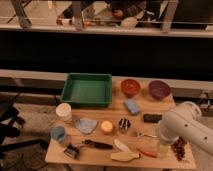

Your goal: Place pepper in paper cup

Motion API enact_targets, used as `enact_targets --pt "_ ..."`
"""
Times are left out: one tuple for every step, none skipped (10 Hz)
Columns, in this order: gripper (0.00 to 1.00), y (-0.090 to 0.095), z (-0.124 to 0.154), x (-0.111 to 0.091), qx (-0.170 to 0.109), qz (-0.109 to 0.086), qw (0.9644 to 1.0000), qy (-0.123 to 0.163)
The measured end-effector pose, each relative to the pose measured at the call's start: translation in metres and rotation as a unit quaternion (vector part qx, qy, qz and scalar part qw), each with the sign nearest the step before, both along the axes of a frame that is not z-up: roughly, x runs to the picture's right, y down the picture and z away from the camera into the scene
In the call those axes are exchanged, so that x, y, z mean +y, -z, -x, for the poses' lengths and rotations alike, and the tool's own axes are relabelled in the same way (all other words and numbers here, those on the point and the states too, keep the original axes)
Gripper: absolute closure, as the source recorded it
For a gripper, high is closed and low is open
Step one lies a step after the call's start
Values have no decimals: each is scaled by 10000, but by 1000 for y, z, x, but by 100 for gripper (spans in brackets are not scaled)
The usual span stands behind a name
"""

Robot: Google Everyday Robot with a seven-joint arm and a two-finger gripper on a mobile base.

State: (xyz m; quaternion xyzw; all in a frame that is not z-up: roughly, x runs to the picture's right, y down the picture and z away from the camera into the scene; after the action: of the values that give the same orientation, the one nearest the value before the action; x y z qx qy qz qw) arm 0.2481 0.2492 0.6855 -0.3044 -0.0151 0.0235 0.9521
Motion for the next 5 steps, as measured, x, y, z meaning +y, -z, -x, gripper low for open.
enact_targets --pt "20 0 8 5 -39 5 10000 4" --pt "20 -1 15 12 -84 31 10000 11" --pt "20 -4 20 17 -117 58 9999 16" --pt "20 -8 24 21 -129 98 9999 -23" --pt "20 -13 28 23 -127 127 9998 -34"
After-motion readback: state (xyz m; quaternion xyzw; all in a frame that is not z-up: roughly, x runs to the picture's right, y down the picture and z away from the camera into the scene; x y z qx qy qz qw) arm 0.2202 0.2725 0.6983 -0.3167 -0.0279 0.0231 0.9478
